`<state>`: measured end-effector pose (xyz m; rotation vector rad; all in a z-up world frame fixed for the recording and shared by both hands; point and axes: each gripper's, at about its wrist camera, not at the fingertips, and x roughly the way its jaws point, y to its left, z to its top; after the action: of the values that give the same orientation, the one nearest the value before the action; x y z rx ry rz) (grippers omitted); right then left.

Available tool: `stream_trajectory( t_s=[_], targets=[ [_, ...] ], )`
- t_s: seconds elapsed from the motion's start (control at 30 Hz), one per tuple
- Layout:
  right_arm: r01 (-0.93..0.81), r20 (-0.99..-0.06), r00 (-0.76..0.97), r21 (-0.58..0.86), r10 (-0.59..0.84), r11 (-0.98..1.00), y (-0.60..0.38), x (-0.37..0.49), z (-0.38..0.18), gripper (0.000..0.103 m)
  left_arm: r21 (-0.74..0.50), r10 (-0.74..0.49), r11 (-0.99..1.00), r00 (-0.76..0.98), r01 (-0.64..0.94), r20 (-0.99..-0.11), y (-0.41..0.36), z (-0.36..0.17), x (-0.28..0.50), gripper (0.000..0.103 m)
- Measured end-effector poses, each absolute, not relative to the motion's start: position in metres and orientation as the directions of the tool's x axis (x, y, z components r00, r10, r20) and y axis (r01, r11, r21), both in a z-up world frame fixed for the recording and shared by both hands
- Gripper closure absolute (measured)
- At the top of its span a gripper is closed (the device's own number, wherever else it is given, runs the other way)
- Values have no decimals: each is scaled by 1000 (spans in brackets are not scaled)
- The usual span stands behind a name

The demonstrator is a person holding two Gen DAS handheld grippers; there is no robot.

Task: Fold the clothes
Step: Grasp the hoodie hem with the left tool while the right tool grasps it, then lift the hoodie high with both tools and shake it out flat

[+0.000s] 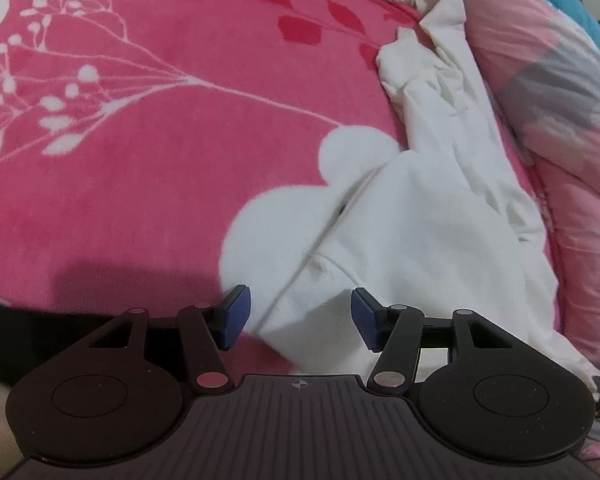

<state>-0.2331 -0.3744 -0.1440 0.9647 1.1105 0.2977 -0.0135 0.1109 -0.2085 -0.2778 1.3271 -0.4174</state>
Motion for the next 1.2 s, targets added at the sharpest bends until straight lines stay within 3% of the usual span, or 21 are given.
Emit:
stream_trajectory(
  t_s=[0.4, 0.57, 0.67, 0.7, 0.73, 0.87, 0.97, 1.07, 1.2],
  targets=[
    [253, -625, 449, 775, 639, 580, -385, -237, -153, 96, -351, -447, 823, 129, 446, -885, 81, -212, -23, 43],
    [209, -640, 442, 755, 629, 621, -373, -232, -160, 96, -284, -399, 826, 151, 487, -904, 71, -214, -36, 49],
    [186, -645, 435, 747, 628, 638, -364, -225, -171, 97, -262, -372, 863, 194, 432, -907, 70, -212, -41, 69],
    [173, -631, 445, 757, 636, 631, -363, -225, -170, 97, -279, -381, 871, 197, 404, -904, 74, -210, -42, 91],
    [156, -603, 464, 776, 648, 611, -365, -227, -165, 97, -314, -401, 876, 192, 367, -896, 78, -206, -45, 97],
    [68, -480, 568, 837, 669, 543, -378, -241, -128, 98, -432, -510, 844, 228, 317, -829, 91, -165, -70, 98],
    [67, -474, 592, 835, 652, 546, -384, -235, -111, 98, -509, -562, 827, 300, 240, -771, 106, -128, -76, 98],
    [52, -445, 621, 845, 645, 532, -383, -194, -100, 98, -603, -600, 785, 417, 142, -683, 118, -95, -59, 98],
    [-77, -348, 710, 826, 613, 558, -378, -99, -40, 98, -680, -577, 729, 604, 77, -550, 114, -26, -3, 98]
  ],
)
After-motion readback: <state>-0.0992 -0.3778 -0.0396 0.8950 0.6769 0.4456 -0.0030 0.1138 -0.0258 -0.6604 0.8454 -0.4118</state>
